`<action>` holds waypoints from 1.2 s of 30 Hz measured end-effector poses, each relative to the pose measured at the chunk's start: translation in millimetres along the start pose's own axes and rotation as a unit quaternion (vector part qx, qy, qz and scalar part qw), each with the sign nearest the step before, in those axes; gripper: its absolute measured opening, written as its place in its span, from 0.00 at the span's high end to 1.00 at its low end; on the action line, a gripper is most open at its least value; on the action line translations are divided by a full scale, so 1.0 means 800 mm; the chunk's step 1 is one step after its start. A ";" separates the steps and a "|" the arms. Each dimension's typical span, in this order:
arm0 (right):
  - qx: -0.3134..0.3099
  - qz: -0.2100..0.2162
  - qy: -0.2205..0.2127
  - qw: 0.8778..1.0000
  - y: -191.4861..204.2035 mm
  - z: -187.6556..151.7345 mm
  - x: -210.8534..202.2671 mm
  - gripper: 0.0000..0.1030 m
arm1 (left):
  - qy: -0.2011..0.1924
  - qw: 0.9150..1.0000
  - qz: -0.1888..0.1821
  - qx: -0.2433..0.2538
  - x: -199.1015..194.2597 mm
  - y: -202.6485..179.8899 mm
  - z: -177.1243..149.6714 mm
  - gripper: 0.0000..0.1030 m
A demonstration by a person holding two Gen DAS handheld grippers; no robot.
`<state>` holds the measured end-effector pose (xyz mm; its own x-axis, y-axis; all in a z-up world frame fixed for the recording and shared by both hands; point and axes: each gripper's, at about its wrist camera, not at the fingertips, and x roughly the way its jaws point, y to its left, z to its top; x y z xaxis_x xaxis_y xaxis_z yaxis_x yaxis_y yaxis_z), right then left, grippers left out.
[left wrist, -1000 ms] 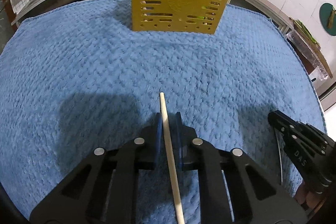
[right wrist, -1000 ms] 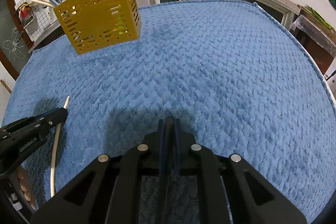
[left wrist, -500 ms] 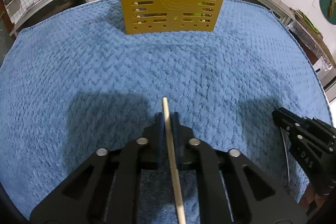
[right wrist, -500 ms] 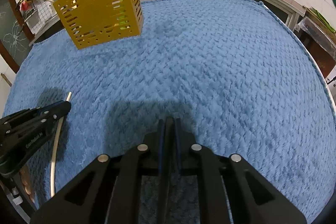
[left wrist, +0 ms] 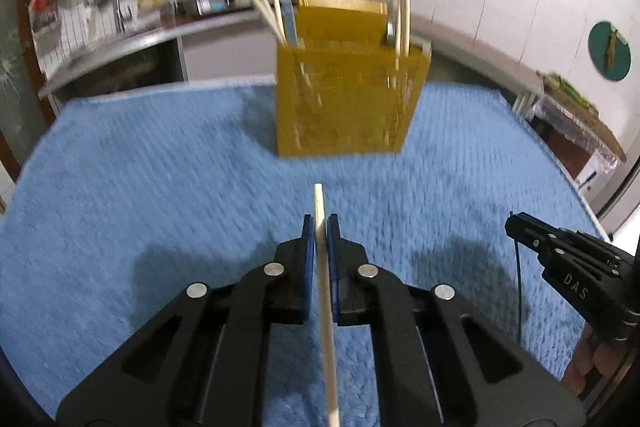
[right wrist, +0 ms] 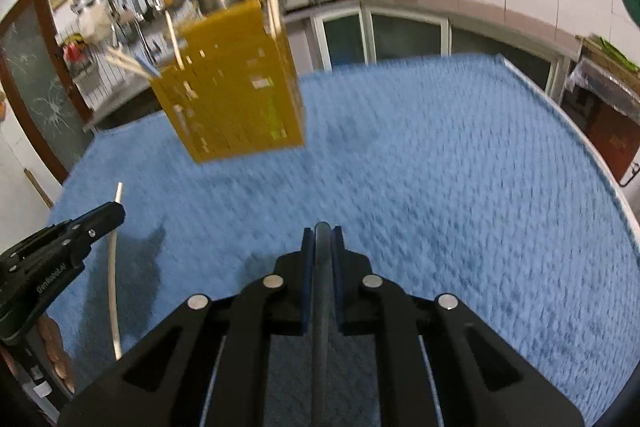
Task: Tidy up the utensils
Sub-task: 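Lift the chopstick with the left gripper and carry it over the yellow caddy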
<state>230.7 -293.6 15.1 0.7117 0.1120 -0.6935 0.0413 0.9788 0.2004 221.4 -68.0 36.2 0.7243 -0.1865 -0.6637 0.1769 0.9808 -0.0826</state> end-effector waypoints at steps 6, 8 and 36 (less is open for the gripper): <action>-0.013 0.017 -0.069 0.997 0.014 0.020 -0.031 0.97 | -0.071 0.997 0.001 -0.012 -0.038 0.021 0.023 0.96; -0.018 0.021 -0.084 0.996 0.016 0.025 -0.037 0.97 | -0.089 0.996 0.001 -0.015 -0.048 0.026 0.030 0.96; -0.043 0.057 -0.251 0.965 0.067 0.230 -0.092 0.97 | -0.257 0.966 -0.036 -0.013 -0.122 0.013 0.223 0.96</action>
<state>309.8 -280.8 204.0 0.9590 0.1446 -0.2437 -0.1013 0.9781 0.1819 271.5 -49.5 233.1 0.9471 -0.2518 -0.1992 0.2271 0.9640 -0.1387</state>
